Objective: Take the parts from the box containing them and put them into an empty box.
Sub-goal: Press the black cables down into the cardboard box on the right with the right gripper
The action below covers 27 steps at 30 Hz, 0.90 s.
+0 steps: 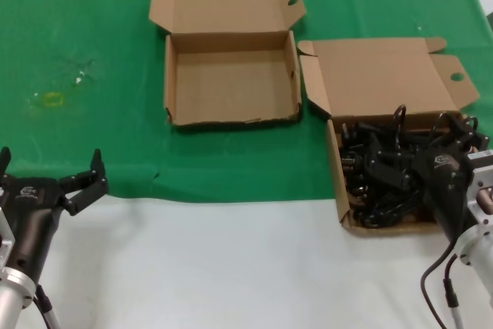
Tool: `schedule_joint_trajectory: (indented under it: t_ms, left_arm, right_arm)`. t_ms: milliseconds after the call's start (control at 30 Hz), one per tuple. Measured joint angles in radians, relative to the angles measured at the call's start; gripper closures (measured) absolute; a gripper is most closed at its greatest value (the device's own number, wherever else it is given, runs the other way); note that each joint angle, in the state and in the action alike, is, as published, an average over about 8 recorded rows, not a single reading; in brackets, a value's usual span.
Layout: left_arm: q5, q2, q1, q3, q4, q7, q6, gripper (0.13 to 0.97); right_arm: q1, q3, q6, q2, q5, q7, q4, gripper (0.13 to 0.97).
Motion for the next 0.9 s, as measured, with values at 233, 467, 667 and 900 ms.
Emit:
schedule_joint_trajectory:
  t_ms: [233,467,667,900]
  left_arm:
    - [0.0,0.0,0.0,0.0,0.0,0.0,0.0,0.132]
    - [0.0,0.0,0.0,0.0,0.0,0.0,0.0,0.132]
    - [0.0,0.0,0.0,0.0,0.0,0.0,0.0,0.134]
    - [0.0,0.0,0.0,0.0,0.0,0.0,0.0,0.15]
  right_arm:
    - [0.0,0.0,0.0,0.0,0.0,0.0,0.0,0.129]
    - [0.0,0.0,0.0,0.0,0.0,0.0,0.0,0.129]
    - [0.0,0.0,0.0,0.0,0.0,0.0,0.0,0.129]
    - [0.0,0.0,0.0,0.0,0.0,0.0,0.0,0.129]
